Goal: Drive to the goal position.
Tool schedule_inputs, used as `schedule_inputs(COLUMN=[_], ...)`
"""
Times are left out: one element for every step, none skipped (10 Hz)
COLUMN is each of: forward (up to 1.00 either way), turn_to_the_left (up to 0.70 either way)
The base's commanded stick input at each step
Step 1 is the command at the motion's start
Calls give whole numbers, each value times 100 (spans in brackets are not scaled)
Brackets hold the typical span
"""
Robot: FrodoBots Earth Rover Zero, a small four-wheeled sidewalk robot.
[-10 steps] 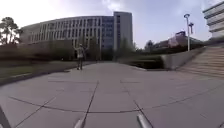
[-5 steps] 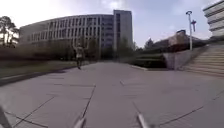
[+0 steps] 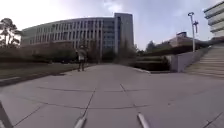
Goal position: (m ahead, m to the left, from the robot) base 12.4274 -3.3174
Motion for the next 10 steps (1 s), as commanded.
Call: schedule_inputs(forward=[70, 70, 70, 70, 70, 70, 70, 70, 70, 70], turn_to_the_left=[0, 0, 0, 0, 0, 0, 0, 0, 0, 0])
